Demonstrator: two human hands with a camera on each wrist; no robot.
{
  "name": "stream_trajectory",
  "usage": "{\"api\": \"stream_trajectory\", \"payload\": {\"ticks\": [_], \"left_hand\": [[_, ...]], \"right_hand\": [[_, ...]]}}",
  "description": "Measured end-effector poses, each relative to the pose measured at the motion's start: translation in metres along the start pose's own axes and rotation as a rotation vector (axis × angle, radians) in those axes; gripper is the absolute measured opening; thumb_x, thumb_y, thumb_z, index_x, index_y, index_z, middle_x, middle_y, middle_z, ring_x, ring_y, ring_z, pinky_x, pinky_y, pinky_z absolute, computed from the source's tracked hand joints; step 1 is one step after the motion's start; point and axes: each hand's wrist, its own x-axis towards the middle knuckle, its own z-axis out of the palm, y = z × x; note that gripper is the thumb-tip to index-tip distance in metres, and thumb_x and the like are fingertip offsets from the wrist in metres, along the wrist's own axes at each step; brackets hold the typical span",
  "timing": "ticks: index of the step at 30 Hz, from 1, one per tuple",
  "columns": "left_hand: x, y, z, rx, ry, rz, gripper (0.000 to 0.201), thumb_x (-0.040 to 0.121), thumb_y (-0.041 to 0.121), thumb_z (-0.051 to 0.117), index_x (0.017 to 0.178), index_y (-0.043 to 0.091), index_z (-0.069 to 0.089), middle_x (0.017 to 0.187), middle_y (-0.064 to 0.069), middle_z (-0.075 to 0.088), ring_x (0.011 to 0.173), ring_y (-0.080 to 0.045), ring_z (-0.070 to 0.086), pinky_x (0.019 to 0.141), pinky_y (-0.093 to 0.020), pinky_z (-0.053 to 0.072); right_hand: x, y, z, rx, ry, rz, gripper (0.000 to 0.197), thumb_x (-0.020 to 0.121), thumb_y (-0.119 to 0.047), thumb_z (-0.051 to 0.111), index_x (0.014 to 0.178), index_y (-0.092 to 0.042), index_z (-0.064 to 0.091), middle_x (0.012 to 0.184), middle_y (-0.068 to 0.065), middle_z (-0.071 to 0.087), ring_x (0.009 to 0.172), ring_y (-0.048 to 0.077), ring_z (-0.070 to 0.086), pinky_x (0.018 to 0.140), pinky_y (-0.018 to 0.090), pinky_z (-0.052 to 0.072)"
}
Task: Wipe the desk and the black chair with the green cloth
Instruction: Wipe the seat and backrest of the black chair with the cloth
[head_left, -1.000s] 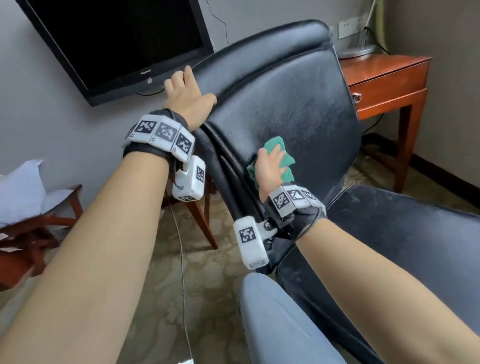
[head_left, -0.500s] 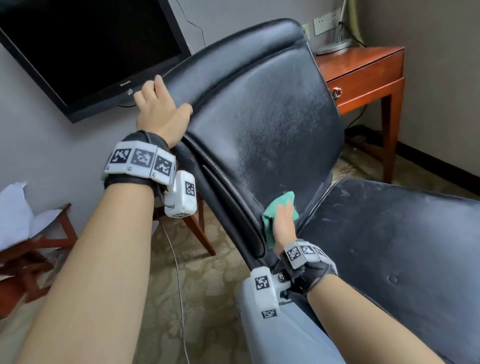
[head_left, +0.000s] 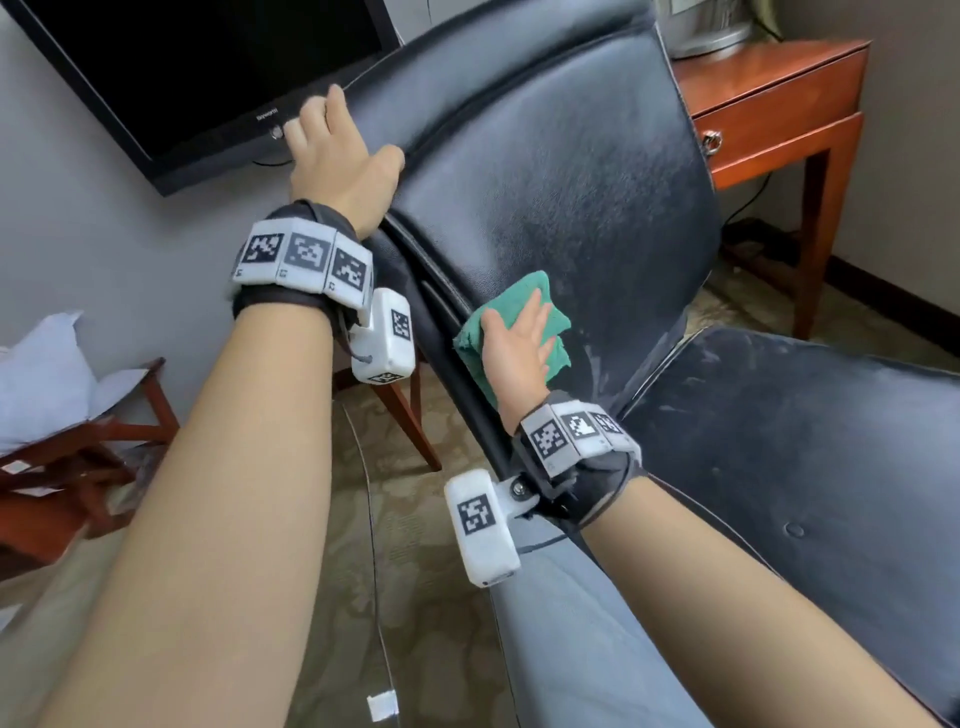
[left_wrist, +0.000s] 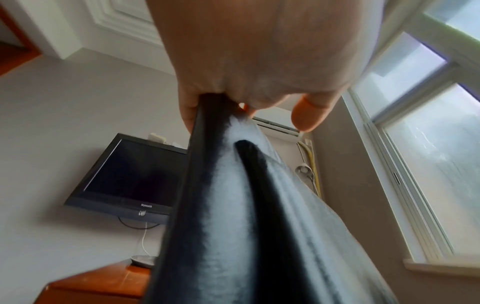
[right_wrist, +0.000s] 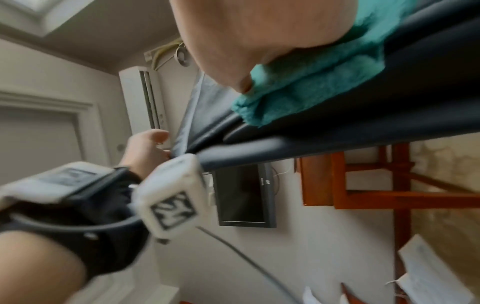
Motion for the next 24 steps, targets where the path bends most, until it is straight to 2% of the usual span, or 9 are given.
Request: {"api": "stream_trajectory", "payload": {"ticks": [11,15,16,17,18,19,21,22,24], "left_hand": [[0.001,0.001,0.002,-0.09,0.019,-0.046,0.066,0.092,0.026,0.044,0.15,0.011,0.016,0.152,-0.002,0.019,0.139,-0.022,0.015,0.107,-0.031,0.021],[0.001,0.002,0.0,-0.079,0.002,-0.042,0.066,0.093,0.027,0.043,0.15,0.01,0.015,0.153,-0.002,0.017,0.138,-0.023,0.015,0.107,-0.029,0.02],[0.0,0.002,0.0,-0.063,0.001,-0.035,0.067,0.092,0.027,0.043,0.15,0.01,0.015,0.152,-0.003,0.018,0.138,-0.023,0.015,0.107,-0.03,0.02],[0.0,0.001,0.0,-0.049,0.0,-0.029,0.067,0.092,0.028,0.044,0.15,0.009,0.014,0.152,-0.004,0.018,0.137,-0.024,0.016,0.107,-0.03,0.021],[-0.001,0.001,0.001,-0.04,0.001,-0.024,0.068,0.092,0.028,0.045,0.15,0.009,0.014,0.152,-0.004,0.018,0.137,-0.025,0.017,0.107,-0.03,0.021],[0.0,0.001,0.001,-0.036,0.003,-0.02,0.069,0.092,0.028,0.045,0.149,0.008,0.014,0.151,-0.005,0.019,0.136,-0.026,0.017,0.107,-0.03,0.02],[0.0,0.001,0.002,-0.04,0.006,-0.017,0.069,0.092,0.028,0.046,0.149,0.008,0.015,0.151,-0.005,0.019,0.136,-0.026,0.018,0.108,-0.03,0.02],[0.001,0.001,0.002,-0.044,0.008,-0.017,0.068,0.092,0.028,0.045,0.149,0.008,0.015,0.151,-0.005,0.019,0.136,-0.026,0.017,0.107,-0.03,0.02],[0.002,0.001,0.003,-0.044,0.015,-0.018,0.068,0.092,0.029,0.045,0.149,0.009,0.015,0.151,-0.003,0.02,0.136,-0.024,0.018,0.106,-0.029,0.021]], "right_hand": [[-0.003,0.076,-0.027,0.003,0.048,-0.138,0.065,0.097,-0.029,0.046,0.151,-0.028,0.011,0.159,-0.009,0.006,0.146,0.017,0.0,0.12,0.04,0.001],[-0.003,0.105,-0.034,0.114,0.052,0.029,0.06,0.099,-0.032,0.041,0.151,-0.027,0.013,0.156,-0.011,0.014,0.144,0.012,0.013,0.119,0.038,0.01],[-0.001,0.115,-0.035,0.135,0.05,0.101,0.057,0.098,-0.035,0.04,0.149,-0.032,0.017,0.15,-0.01,0.026,0.137,0.015,0.027,0.114,0.04,0.024],[0.006,0.13,-0.035,0.174,0.05,0.158,0.051,0.094,-0.04,0.04,0.143,-0.044,0.024,0.136,-0.01,0.042,0.118,0.016,0.046,0.095,0.041,0.045],[0.017,0.15,-0.035,0.23,0.032,0.192,0.042,0.089,-0.043,0.04,0.127,-0.057,0.031,0.111,-0.011,0.054,0.09,0.012,0.054,0.065,0.032,0.051],[0.021,0.159,-0.037,0.247,0.034,0.168,0.033,0.084,-0.043,0.04,0.111,-0.061,0.037,0.086,-0.012,0.057,0.066,0.006,0.052,0.046,0.018,0.043],[0.029,0.164,-0.037,0.252,0.072,0.11,0.017,0.085,-0.037,0.04,0.098,-0.045,0.046,0.053,-0.002,0.051,0.037,0.008,0.044,0.035,0.011,0.033],[0.025,0.151,-0.037,0.27,0.093,0.096,0.012,0.087,-0.037,0.044,0.098,-0.038,0.048,0.05,0.005,0.047,0.036,0.013,0.041,0.034,0.012,0.032],[0.031,0.128,-0.032,0.344,0.121,0.124,0.033,0.073,-0.052,0.058,0.103,-0.038,0.054,0.069,0.005,0.049,0.052,0.015,0.046,0.036,0.011,0.035]]}}
